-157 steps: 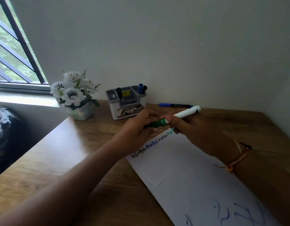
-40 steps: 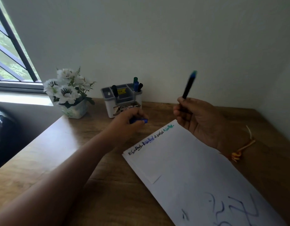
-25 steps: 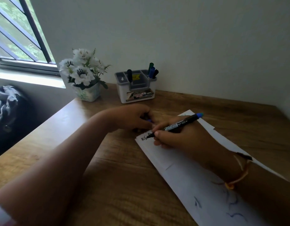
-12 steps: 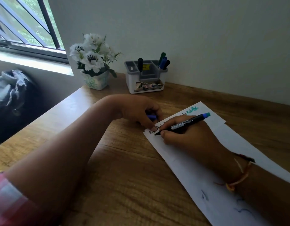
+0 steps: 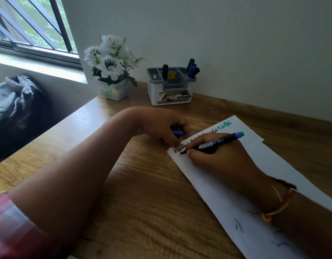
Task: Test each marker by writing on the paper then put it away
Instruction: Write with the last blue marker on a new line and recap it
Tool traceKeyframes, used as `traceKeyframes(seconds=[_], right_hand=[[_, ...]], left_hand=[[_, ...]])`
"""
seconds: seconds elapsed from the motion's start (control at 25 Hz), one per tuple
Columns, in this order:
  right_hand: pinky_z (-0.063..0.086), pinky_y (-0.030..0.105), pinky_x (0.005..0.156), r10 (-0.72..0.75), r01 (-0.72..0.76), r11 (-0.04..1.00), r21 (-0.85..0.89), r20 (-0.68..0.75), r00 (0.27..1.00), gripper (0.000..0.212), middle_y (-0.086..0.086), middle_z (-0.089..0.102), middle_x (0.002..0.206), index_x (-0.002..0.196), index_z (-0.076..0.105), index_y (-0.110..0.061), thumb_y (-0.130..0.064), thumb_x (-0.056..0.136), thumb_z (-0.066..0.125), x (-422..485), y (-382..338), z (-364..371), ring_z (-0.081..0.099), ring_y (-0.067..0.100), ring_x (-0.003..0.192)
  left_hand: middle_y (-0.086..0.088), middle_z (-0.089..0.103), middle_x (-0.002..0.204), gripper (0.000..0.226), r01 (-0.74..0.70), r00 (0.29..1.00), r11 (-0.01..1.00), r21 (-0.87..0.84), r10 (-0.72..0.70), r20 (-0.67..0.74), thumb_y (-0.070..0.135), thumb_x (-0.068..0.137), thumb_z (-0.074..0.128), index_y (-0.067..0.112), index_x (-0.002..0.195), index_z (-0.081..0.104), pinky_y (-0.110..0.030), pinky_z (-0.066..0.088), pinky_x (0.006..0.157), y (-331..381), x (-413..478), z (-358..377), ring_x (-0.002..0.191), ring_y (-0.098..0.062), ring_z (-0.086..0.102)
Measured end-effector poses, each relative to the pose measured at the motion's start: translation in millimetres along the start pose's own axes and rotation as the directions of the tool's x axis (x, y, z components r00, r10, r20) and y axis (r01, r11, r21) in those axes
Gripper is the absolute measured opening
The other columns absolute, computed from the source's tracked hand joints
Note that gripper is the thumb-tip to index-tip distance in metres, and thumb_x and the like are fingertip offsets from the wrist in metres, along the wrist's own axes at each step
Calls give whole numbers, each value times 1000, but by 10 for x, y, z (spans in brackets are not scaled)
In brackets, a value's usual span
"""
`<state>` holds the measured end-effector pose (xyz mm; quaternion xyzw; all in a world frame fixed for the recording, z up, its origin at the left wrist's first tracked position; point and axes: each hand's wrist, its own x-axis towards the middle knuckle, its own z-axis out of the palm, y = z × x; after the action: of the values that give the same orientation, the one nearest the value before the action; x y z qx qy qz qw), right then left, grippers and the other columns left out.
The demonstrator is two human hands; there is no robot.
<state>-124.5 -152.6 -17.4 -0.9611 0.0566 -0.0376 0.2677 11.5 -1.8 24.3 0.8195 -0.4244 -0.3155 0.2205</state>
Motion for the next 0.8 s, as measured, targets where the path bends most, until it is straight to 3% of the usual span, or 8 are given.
traceKeyframes(seconds=[0.08, 0.16, 0.24, 0.32, 0.52, 0.64, 0.72, 0.8], right_hand=[[29, 1, 60, -4, 6, 999, -38, 34, 999, 7, -27, 47, 85, 86, 57, -49, -43, 85, 60, 2, -34, 1, 45, -7, 73], [38, 4, 71, -14, 14, 999, 49, 10, 1000, 10, -24, 58, 88, 81, 61, -46, -36, 83, 63, -15, -45, -29, 54, -3, 82], [48, 19, 86, -13, 16, 992, 123, -23, 1000, 9, -14, 67, 99, 87, 67, -38, -31, 82, 65, -53, -69, -69, 59, 5, 94], [50, 25, 91, -21, 24, 990, 139, -27, 999, 10, -10, 67, 99, 84, 65, -39, -28, 83, 65, -77, -88, -76, 60, 7, 95], [48, 16, 83, -16, 22, 989, 145, -45, 999, 11, -12, 66, 97, 83, 63, -40, -29, 84, 65, -62, -51, -58, 59, 5, 89], [49, 20, 86, 7, 2, 989, 149, -54, 999, 10, -9, 68, 100, 93, 68, -35, -30, 85, 64, -54, -39, -47, 59, 5, 89], [42, 9, 78, -9, 10, 995, 94, -16, 1000, 9, -16, 62, 92, 86, 63, -39, -30, 85, 63, -45, -60, -63, 55, 1, 80], [40, 7, 73, -9, 10, 993, 115, -11, 1000, 17, -22, 56, 83, 76, 57, -42, -29, 84, 63, -64, -89, -84, 54, 0, 78]], left_hand=[[10, 64, 109, 33, 1, 1000, 1000, 1, -1, 2, 20, 82, 78, 29, 111, 66, -24, 47, 79, -1, 2, -1, 98, -10, 60], [10, 64, 109, 34, 5, 1000, 1000, -3, -5, 4, 19, 82, 78, 29, 112, 66, -23, 48, 80, -2, 4, -2, 97, -10, 60], [10, 63, 110, 33, 3, 1000, 1000, -5, -3, 7, 19, 82, 78, 29, 111, 66, -24, 48, 81, -4, 7, -2, 98, -10, 60], [9, 64, 110, 32, 0, 1000, 1000, -12, 0, 8, 19, 81, 78, 31, 109, 66, -23, 48, 80, -7, 5, 1, 98, -10, 60], [14, 62, 106, 32, -4, 1000, 1000, 8, 4, 5, 20, 82, 78, 30, 110, 66, -21, 43, 75, 4, -5, 1, 92, -3, 58], [12, 62, 108, 33, 1, 1000, 1000, 10, -1, 5, 19, 82, 78, 28, 111, 66, -22, 44, 77, 9, -4, -2, 95, -6, 58], [11, 62, 111, 34, 3, 1000, 1000, 18, -3, 7, 20, 82, 78, 28, 113, 66, -24, 46, 80, 3, 4, -4, 98, -8, 58], [10, 63, 113, 35, 6, 1000, 1000, 19, -6, 10, 20, 82, 78, 28, 113, 66, -25, 47, 82, -2, 9, -3, 100, -10, 59]])
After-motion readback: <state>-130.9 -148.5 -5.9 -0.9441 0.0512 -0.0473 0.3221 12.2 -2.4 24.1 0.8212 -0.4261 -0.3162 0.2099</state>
